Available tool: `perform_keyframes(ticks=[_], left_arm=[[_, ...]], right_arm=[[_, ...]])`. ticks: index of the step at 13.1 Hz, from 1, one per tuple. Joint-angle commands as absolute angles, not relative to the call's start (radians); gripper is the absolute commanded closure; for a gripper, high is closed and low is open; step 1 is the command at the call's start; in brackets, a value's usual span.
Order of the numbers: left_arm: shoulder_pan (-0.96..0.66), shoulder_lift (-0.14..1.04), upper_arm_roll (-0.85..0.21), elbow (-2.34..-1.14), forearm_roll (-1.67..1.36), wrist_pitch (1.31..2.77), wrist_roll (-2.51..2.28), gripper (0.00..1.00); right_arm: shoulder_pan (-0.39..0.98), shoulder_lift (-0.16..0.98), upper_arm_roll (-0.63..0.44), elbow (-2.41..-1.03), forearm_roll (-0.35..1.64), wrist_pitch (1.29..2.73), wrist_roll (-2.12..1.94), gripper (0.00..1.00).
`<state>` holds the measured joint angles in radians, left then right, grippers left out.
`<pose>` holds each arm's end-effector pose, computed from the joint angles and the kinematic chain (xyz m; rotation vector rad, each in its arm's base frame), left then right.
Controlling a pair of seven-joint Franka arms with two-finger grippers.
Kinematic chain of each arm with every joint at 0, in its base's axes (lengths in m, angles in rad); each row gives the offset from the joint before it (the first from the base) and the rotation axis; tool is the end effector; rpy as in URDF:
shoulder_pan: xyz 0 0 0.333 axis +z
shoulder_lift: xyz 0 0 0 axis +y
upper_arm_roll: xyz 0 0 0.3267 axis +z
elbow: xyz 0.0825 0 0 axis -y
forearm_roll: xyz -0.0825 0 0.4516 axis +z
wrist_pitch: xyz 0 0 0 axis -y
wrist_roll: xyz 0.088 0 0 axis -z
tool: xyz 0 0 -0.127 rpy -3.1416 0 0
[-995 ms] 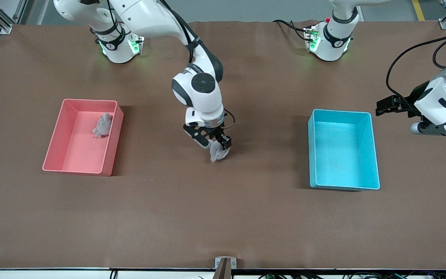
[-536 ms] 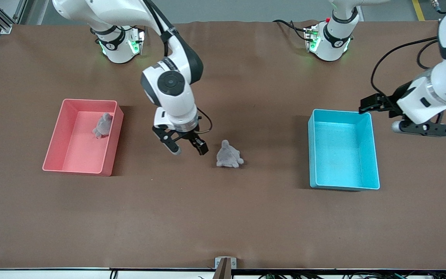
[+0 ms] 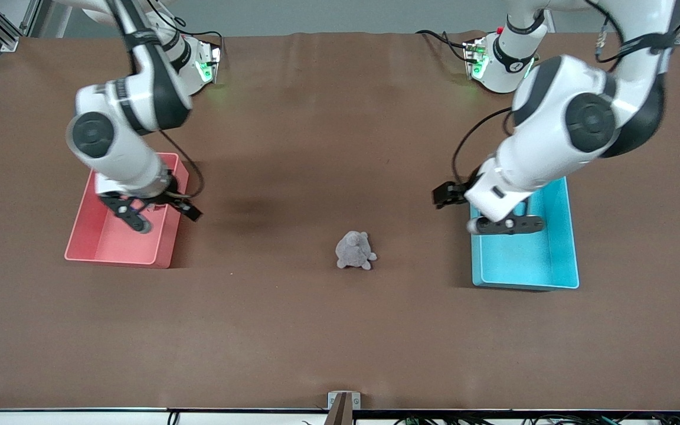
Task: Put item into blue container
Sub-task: 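Grasp the plush with the left gripper while the right gripper reaches the box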
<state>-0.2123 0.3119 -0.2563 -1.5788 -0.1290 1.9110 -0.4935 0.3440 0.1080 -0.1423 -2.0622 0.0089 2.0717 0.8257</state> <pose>0.6476 -0.3221 0.4380 2.9468 0.1169 -0.0983 0.5991 0.1236 0.3279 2.9334 -0.9535 -0.1250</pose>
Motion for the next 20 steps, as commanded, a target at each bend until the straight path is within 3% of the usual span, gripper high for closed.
perform_keyframes(ticks=[1,6,7,8,9,10,11,20], left_arm=[[-0.280,0.388,-0.250,-1.562,-0.133,2.021,-0.601,0.01],[-0.365,0.563,-0.242,-1.509,-0.127,2.251,-0.735,0.02],[-0.376,0.595,-0.239,-1.505,-0.127,2.296,-0.735,0.02],[-0.382,0.621,-0.239,-1.503,-0.120,2.339,-0.733,0.02],[-0.383,0.650,-0.239,-1.503,-0.100,2.380,-0.735,0.02],[-0.393,0.675,-0.239,-1.502,-0.091,2.426,-0.735,0.02],[-0.400,0.696,-0.239,-1.502,-0.091,2.474,-0.730,0.02],[-0.449,0.840,-0.241,-1.444,-0.097,2.562,-0.739,0.02]], right_arm=[[0.209,0.075,-0.118,-2.132,0.017,2.040,0.648,0.00],[0.077,0.078,-0.118,-2.298,0.071,2.195,0.500,0.01],[0.052,0.083,-0.118,-2.331,0.086,2.235,0.476,0.11],[0.048,0.087,-0.118,-2.348,0.122,2.253,0.465,0.27],[0.048,0.090,-0.118,-2.350,0.147,2.253,0.463,0.27],[0.052,0.094,-0.118,-2.350,0.161,2.253,0.463,0.17],[0.052,0.095,-0.118,-2.355,0.173,2.253,0.463,0.00],[0.057,0.182,-0.117,-2.364,0.178,2.279,0.462,0.00]])
